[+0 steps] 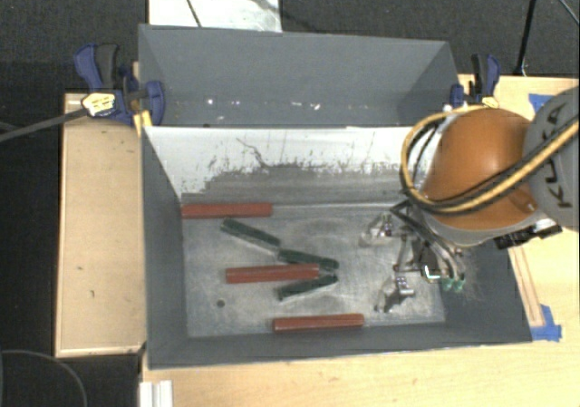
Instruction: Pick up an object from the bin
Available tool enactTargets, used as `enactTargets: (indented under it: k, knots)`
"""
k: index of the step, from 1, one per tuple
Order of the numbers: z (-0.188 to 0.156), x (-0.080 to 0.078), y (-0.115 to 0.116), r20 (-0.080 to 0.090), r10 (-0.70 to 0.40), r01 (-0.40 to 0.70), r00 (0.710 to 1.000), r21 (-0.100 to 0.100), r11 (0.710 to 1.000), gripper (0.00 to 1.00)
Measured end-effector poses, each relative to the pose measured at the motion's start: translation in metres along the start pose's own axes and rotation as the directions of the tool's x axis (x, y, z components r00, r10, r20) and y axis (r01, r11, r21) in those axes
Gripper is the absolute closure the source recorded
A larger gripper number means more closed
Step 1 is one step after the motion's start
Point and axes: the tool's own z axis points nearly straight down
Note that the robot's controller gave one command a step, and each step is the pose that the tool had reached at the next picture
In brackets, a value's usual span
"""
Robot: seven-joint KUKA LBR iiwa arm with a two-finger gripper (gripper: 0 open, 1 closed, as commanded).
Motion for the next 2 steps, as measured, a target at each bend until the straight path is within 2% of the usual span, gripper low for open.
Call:
enactTargets:
  k: [1, 2]
  knots:
    - [-0.004, -0.002, 0.000, 0.008, 0.000, 0.000, 1.000, 0.000, 1.000, 0.00]
    - [0.101, -0.050, 0.058, 0.007, -0.097, 0.097, 0.995, 0.002, 0.995, 1.00]
